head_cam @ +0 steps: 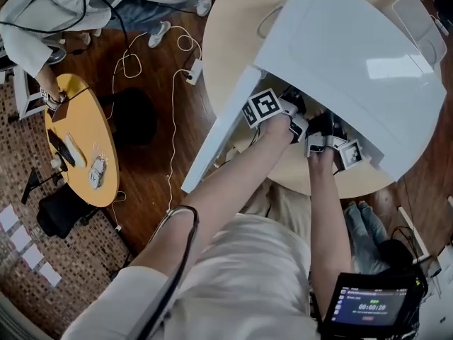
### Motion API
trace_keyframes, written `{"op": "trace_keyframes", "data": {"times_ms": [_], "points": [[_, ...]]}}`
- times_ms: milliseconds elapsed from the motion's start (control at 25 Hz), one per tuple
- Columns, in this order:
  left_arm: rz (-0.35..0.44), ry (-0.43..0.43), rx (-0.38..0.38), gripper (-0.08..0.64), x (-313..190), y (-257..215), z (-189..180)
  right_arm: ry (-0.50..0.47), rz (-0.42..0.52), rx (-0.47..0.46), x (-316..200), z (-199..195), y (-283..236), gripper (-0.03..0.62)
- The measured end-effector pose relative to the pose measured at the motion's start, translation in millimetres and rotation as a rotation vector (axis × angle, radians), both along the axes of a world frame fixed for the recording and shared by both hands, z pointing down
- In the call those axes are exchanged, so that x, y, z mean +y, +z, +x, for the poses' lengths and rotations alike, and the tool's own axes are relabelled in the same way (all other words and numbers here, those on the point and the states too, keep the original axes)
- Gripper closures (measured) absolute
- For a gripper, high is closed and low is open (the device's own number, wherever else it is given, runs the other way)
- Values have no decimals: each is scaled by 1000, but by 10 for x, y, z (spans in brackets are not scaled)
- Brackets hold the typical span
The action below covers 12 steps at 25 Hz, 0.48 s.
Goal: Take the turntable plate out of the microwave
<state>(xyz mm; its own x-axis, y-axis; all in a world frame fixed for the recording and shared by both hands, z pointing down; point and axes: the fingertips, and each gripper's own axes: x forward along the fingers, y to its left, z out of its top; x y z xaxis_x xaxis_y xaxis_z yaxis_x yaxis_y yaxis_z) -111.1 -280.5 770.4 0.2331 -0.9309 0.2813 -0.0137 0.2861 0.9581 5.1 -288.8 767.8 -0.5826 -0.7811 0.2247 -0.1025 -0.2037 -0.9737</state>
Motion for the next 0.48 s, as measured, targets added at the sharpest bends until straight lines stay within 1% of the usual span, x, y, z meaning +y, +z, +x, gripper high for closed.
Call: {"op": "trace_keyframes", "data": {"times_ms": [200, 480], "points": [[37, -6, 15, 531, 1, -71, -21, -14, 21, -7, 26, 7, -58, 556], [58, -23, 38, 531, 49, -88, -35, -33, 52, -19, 63, 18, -145, 555]]}}
